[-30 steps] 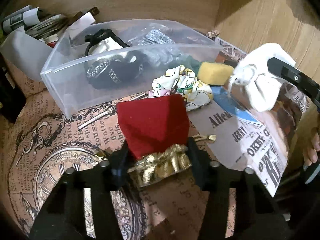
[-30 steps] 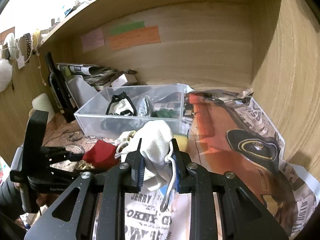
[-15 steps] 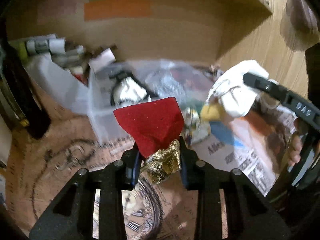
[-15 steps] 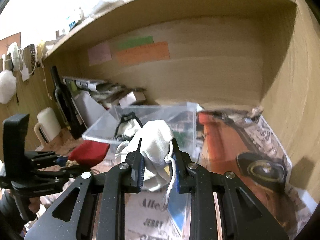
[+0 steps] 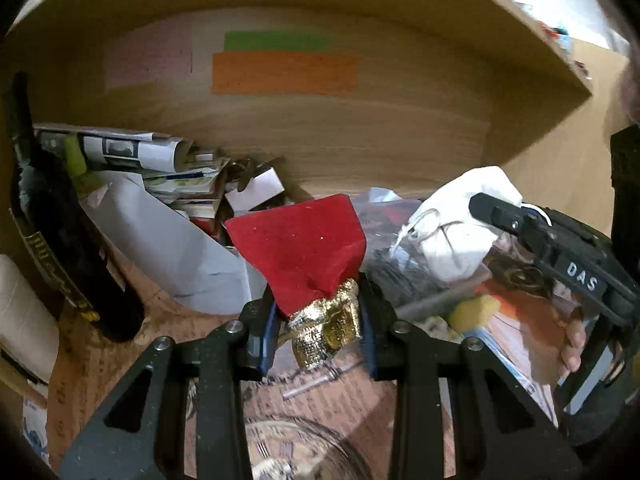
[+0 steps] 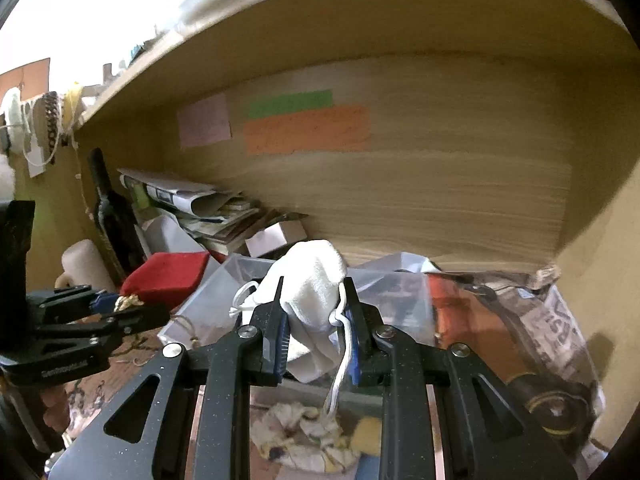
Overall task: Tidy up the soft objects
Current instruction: 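Carry the red pouch and white bag into the box and open both tools, then grasp the floral cloth with the left tool while the right tool grasps the yellow sponge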
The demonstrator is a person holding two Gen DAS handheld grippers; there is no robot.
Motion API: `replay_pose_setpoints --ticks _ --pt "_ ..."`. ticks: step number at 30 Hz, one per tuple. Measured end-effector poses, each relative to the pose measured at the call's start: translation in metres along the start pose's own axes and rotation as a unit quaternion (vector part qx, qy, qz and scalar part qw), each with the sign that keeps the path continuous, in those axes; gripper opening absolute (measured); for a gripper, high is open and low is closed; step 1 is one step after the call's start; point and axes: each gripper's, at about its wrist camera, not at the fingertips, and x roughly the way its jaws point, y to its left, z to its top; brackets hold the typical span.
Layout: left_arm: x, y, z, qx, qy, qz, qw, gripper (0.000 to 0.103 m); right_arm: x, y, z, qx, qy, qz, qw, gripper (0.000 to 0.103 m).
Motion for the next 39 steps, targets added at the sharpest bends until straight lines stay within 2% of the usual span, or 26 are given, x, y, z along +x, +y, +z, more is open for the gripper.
replay_pose_setpoints --ticks 6,11,15,17,20,21,22,26,29,33,35,39 --pt "0.043 0.008 0.004 -0.009 0.036 0.003 0.9993 0.033 0.036 0.005 -0.003 -0.015 0.042 0.000 0.999 0.021" --pt "0.071 0.006 0.003 0.003 0.066 0.004 0.9978 0.033 0.061 0.004 -0.012 -0.020 0.081 0.008 0.996 0.021" --pt "0.084 0.001 0.000 0.012 0.085 0.006 0.9963 0.040 0.073 0.004 -0.019 -0.026 0.103 0.003 0.994 0.021" --pt "0.090 0.001 -0.001 0.011 0.093 0.005 0.9956 0.043 0.076 0.003 -0.020 -0.028 0.111 -0.002 0.993 0.023" --pt "0.089 -0.001 -0.001 0.012 0.093 0.002 0.9956 0.048 0.075 0.001 -0.021 -0.031 0.114 -0.014 0.993 0.038" --pt "0.089 -0.002 -0.001 0.013 0.093 0.001 0.9956 0.050 0.075 0.001 -0.020 -0.031 0.112 -0.018 0.993 0.048" --pt "0.086 -0.002 -0.001 0.014 0.091 0.000 0.9958 0.051 0.073 0.001 -0.019 -0.030 0.109 -0.021 0.993 0.053" --pt "0.074 -0.004 0.002 0.018 0.076 -0.001 0.9969 0.053 0.060 -0.002 -0.013 -0.024 0.095 -0.016 0.995 0.055" --pt "0.058 -0.003 0.005 0.010 0.059 -0.005 0.9982 0.054 0.045 -0.002 -0.007 -0.024 0.078 -0.021 0.996 0.060" --pt "0.030 -0.004 0.007 0.007 0.025 -0.007 0.9996 0.063 0.021 -0.003 0.000 -0.027 0.055 -0.022 0.998 0.061" --pt "0.018 -0.006 0.007 0.009 0.012 -0.010 0.9998 0.065 0.012 -0.003 0.002 -0.028 0.046 -0.024 0.998 0.062" --pt "0.000 -0.012 0.005 0.015 -0.006 -0.017 0.9997 0.074 -0.006 -0.005 0.001 -0.029 0.030 -0.029 0.999 0.073"
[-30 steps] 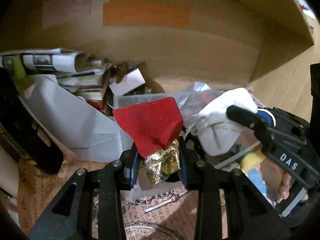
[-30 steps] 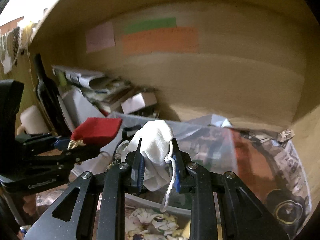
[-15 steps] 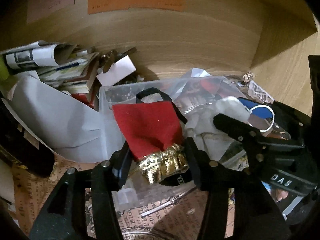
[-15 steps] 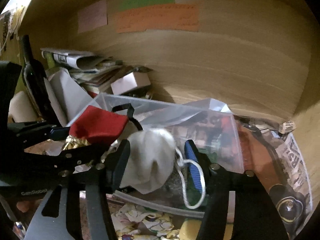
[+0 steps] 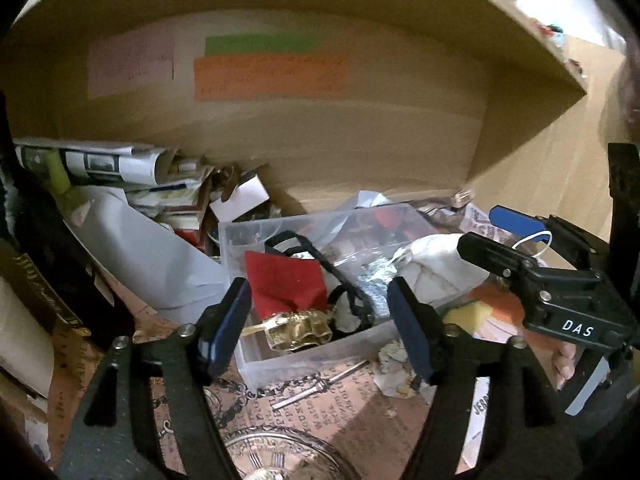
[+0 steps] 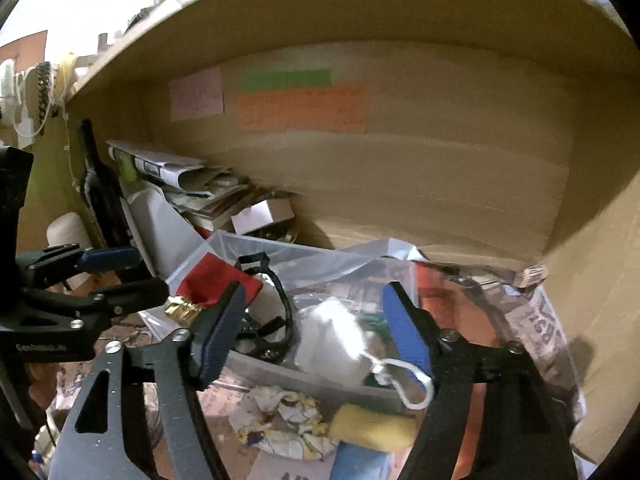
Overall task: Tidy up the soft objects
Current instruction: 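Grasp the floral cloth with the left tool while the right tool grasps the yellow sponge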
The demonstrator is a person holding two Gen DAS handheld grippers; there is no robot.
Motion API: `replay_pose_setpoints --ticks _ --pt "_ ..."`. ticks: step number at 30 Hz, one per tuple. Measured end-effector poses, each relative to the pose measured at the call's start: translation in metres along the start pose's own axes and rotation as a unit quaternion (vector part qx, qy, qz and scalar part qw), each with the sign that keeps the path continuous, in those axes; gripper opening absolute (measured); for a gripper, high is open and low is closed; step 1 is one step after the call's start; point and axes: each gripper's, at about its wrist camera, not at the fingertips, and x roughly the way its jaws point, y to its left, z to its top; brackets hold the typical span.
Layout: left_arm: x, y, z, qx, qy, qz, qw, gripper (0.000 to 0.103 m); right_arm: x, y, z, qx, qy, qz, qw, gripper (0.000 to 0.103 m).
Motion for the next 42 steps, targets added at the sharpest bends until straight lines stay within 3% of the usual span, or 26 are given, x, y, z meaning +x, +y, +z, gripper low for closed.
replay_pose_setpoints --ticks 3,13,20,28,35,42 --pt "-0.006 -0.005 -0.004 0.007 -0.007 0.000 1.0000 0.081 -0.002 -0.004 -0.004 0.001 0.000 -0.005 1.000 0.078" --pt "0.007 -0.004 -0.025 0.002 0.029 0.008 0.9996 0.081 0.038 -0.015 -0.005 0.042 0.053 0.048 0.997 0.078" --pt "0.018 0.000 -0.036 0.005 0.049 0.014 0.9987 0.081 0.042 -0.002 -0.019 0.020 0.088 0.083 0.993 0.078" --pt "0.030 -0.016 -0.046 0.021 0.062 -0.002 0.9978 0.085 0.011 -0.014 -0.036 0.037 0.076 0.069 0.994 0.090" --pt "0.033 -0.038 -0.055 0.040 0.062 -0.015 0.9972 0.085 -0.011 -0.028 -0.043 0.063 0.067 0.076 0.993 0.091" --pt "0.060 -0.056 -0.063 0.038 0.102 -0.036 0.9934 0.085 -0.012 -0.046 -0.063 0.070 0.076 0.017 0.995 0.091"
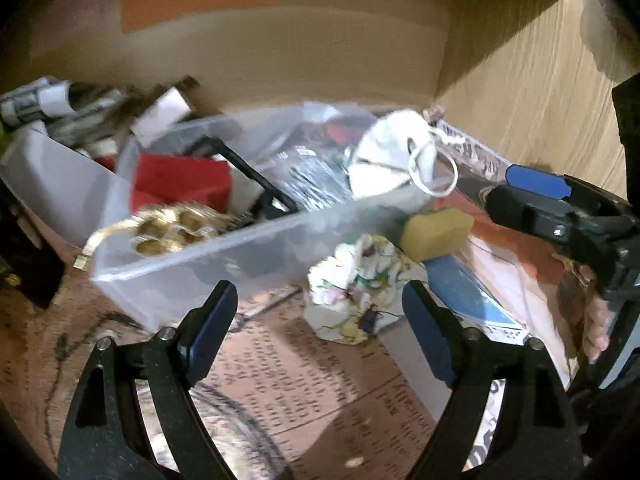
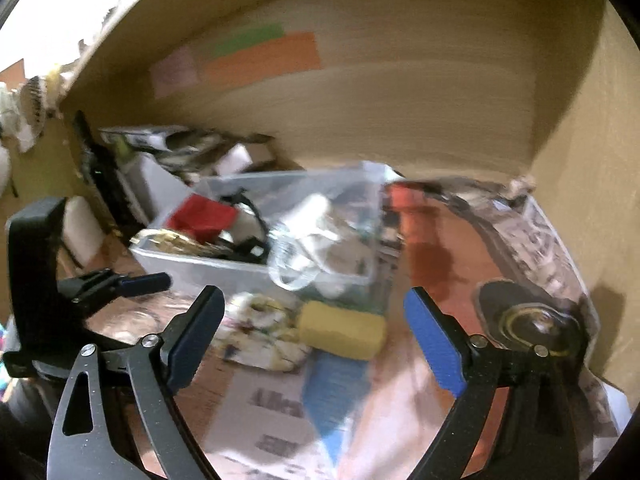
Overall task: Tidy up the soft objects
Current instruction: 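Grasp the floral cloth with the left tool while the right tool grasps the yellow sponge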
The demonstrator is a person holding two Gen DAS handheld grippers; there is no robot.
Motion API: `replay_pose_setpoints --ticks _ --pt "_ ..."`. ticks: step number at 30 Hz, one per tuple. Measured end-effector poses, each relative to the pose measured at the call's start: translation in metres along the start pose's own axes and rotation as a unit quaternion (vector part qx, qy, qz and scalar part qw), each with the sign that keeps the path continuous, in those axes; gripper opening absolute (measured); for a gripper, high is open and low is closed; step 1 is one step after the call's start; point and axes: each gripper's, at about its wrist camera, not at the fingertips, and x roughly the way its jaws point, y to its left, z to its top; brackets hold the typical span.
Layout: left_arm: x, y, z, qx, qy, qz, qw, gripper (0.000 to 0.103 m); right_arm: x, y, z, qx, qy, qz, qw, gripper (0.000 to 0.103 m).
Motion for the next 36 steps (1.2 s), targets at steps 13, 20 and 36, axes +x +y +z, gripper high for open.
replay_pose_setpoints --ticks 13,20,36 --pt "0.063 -0.013 0.008 -0.002 0.091 -0.025 0.9955 0.085 0.057 -0.017 -0.017 0.006 0.089 0.003 0.996 0.062" --pt "0.066 -0.027 0.011 0.016 0.080 -0.023 0.9964 0.067 0.048 -0.015 -0.019 0.000 0.068 -0.003 0.998 0.056" --pt "0.009 -0.025 0.004 0.015 0.019 -0.036 0.9991 0.020 -0.009 -0.007 -0.005 0.009 -0.012 -0.006 1.000 0.056"
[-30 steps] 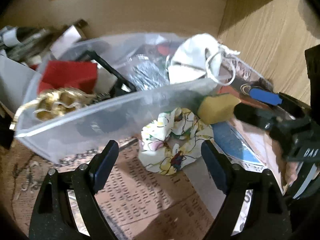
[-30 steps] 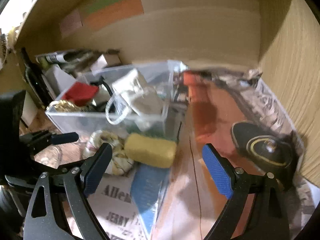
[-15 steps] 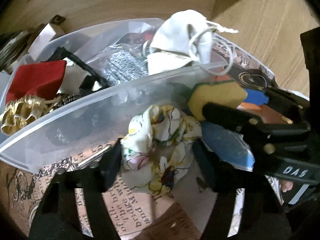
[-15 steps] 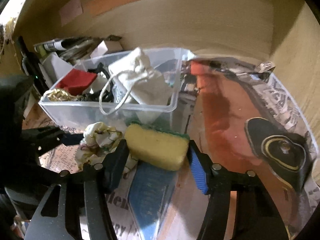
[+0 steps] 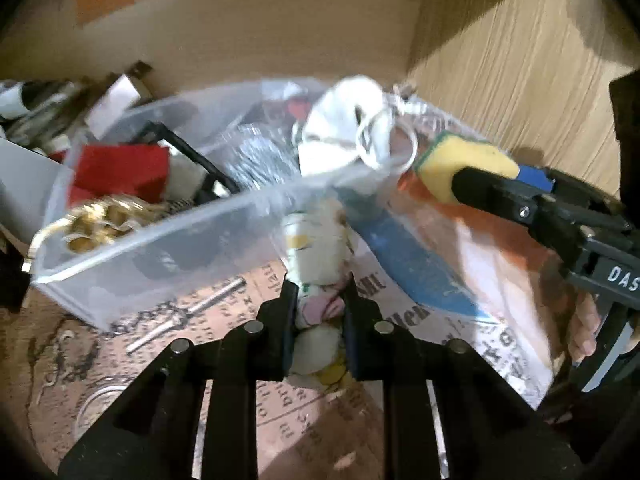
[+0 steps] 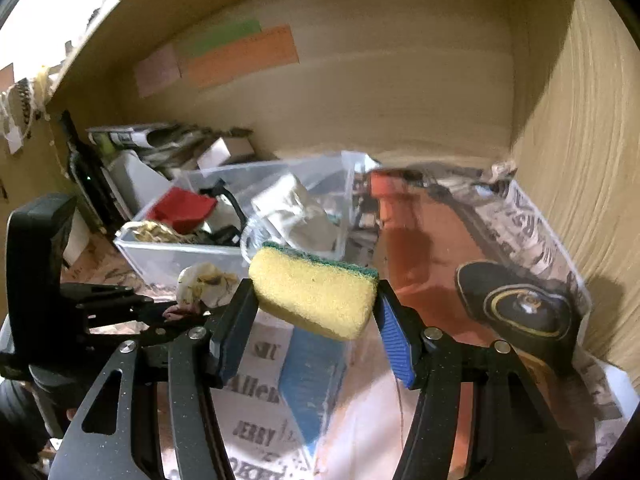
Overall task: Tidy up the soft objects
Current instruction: 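Grasp the floral cloth with the left tool while the right tool grasps the yellow sponge, then lower the floral cloth and sponge into the box and open both tools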
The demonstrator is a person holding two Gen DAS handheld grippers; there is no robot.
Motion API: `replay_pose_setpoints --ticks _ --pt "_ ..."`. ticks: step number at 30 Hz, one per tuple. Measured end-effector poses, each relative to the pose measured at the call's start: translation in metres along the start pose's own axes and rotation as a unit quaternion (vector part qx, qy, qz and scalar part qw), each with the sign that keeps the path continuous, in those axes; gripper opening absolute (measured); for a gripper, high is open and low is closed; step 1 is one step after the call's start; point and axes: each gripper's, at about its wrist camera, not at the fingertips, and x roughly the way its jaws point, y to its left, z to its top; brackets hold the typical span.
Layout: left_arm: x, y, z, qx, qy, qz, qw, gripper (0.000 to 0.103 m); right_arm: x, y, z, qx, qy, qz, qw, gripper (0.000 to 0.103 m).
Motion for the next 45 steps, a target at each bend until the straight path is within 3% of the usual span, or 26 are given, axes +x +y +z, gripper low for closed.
replay_pose_setpoints --ticks 9,16,22,33,39,45 --pt "-0.061 0.020 0.013 -0.025 -0.082 0.013 0.9962 0.020 -0.020 0.031 0.023 -0.035 -0.052 0.016 0.998 0.056" --pt "-0.084 0.044 0.029 -0.042 -0.115 0.050 0.9912 0.020 0.000 0.057 0.040 -0.077 -0.054 0.023 0.995 0.056" --pt "-0.073 0.072 0.039 -0.057 -0.103 0.074 0.9902 0.020 0.036 0.067 0.047 -0.091 -0.023 0.033 0.995 0.056" --pt "-0.017 0.096 0.044 -0.064 -0.038 0.072 0.9946 0.020 0.083 0.072 0.040 -0.107 0.033 0.027 0.993 0.058" --pt "-0.017 0.098 0.039 -0.074 -0.031 0.067 0.9945 0.052 0.090 0.074 0.037 -0.121 0.038 0.016 0.992 0.062" --pt "-0.038 0.098 0.037 -0.079 -0.052 0.069 0.9931 0.053 0.083 0.075 0.041 -0.120 0.029 0.021 0.992 0.067"
